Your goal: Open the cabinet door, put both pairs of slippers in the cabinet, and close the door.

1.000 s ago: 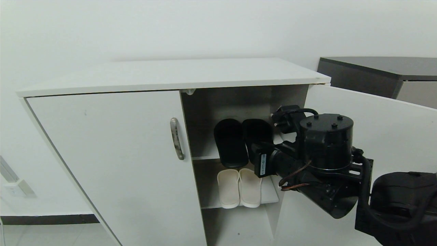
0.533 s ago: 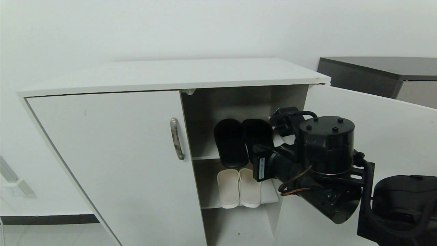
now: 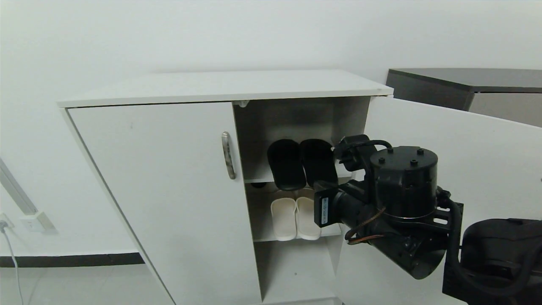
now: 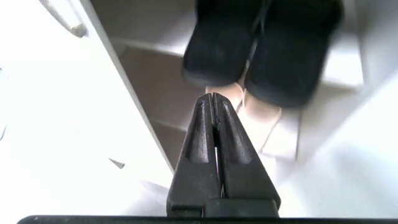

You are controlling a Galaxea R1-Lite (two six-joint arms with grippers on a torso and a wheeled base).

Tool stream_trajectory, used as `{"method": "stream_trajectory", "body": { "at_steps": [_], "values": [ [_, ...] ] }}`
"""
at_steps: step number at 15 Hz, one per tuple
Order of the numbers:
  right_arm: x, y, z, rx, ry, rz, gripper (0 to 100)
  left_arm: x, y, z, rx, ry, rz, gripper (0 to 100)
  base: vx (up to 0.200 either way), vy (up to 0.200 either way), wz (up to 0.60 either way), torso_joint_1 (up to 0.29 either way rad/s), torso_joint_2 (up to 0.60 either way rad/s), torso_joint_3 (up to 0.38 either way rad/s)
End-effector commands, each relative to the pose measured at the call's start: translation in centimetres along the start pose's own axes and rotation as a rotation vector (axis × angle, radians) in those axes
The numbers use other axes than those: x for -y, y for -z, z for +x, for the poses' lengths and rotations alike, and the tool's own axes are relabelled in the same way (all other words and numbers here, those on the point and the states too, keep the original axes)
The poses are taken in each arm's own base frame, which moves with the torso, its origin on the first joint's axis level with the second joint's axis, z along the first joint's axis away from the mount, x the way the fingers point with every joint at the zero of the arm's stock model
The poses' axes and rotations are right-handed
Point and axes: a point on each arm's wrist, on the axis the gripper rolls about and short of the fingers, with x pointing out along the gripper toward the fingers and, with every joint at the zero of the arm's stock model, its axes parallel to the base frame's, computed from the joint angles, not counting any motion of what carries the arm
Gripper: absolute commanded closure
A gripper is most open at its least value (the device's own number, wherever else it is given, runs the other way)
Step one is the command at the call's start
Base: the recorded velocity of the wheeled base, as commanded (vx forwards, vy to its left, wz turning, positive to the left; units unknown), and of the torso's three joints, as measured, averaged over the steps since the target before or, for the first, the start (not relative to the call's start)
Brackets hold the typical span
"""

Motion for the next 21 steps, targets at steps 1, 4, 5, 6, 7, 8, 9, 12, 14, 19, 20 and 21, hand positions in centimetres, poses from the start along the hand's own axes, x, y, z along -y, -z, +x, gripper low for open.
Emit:
{"method": "stream_trajectory", "body": {
  "at_steps": [1, 4, 5, 6, 7, 8, 9, 12, 14, 19, 20, 21],
  "values": [
    [-0.1, 0.3, 0.0, -0.009, -0.002, -0.009, 100, 0.0, 0.0, 0.0, 0.001, 0.0, -0.001, 100, -0.2, 0.0, 0.0, 0.007, 0.0, 0.002],
    [0.0, 0.6, -0.1, -0.018, 0.0, -0.013, 100, 0.0, 0.0, 0.0, 0.001, 0.0, -0.001, 100, -0.2, 0.0, 0.0, -0.001, 0.0, 0.002],
    [0.1, 0.7, -0.1, -0.023, 0.001, -0.015, 100, 0.0, 0.0, 0.0, 0.001, 0.001, -0.001, 100, -0.2, 0.0, 0.0, 0.002, 0.0, 0.002],
    [0.1, 0.9, -0.1, -0.029, -0.001, -0.018, 100, 0.0, 0.0, 0.0, 0.001, 0.001, -0.001, 100, -0.2, 0.0, 0.0, 0.002, 0.0, 0.002],
    [0.1, 1.0, -0.1, -0.032, -0.001, -0.019, 100, 0.0, 0.0, 0.0, 0.001, 0.0, -0.001, 100, -0.2, 0.0, 0.0, 0.007, 0.01, 0.002],
    [0.1, 1.1, -0.1, -0.036, 0.0, -0.023, 100, 0.0, 0.0, 0.0, 0.001, 0.0, -0.002, 100, -0.2, 0.0, 0.0, 0.007, 0.01, 0.002],
    [0.1, 1.2, -0.1, -0.037, 0.0, -0.023, 100, 0.0, 0.0, 0.0, 0.001, 0.0, -0.002, 100, -0.2, 0.0, 0.0, 0.007, 0.0, 0.002],
    [0.2, 1.5, 0.2, -0.047, 0.005, -0.026, 100, 0.0, 0.0, 0.0, -0.001, 0.0, -0.001, 100, -0.2, 0.0, 0.0, 0.001, 0.0, 0.004],
    [0.3, 2.0, 0.4, -0.063, 0.008, -0.034, 100, 0.0, 0.0, 0.0, 0.001, 0.0, -0.002, 100, -0.2, 0.0, 0.0, 0.002, 0.0, 0.005],
    [0.7, 2.8, 0.8, -0.089, 0.023, -0.056, 100, 0.0, 0.0, 0.0, 0.001, 0.0, -0.004, 100, 0.0, 0.0, 0.0, 0.0, 0.0, 0.0],
    [0.6, 2.8, 0.8, -0.09, 0.022, -0.057, 100, 0.0, 0.0, 0.0, 0.001, 0.0, -0.004, 100, 0.0, 0.0, 0.0, 0.0, 0.0, 0.0],
    [0.7, 2.9, 0.8, -0.092, 0.022, -0.059, 100, 0.0, 0.0, 0.0, 0.001, 0.0, -0.004, 100, 0.0, 0.0, 0.0, 0.0, 0.0, 0.0]
  ]
}}
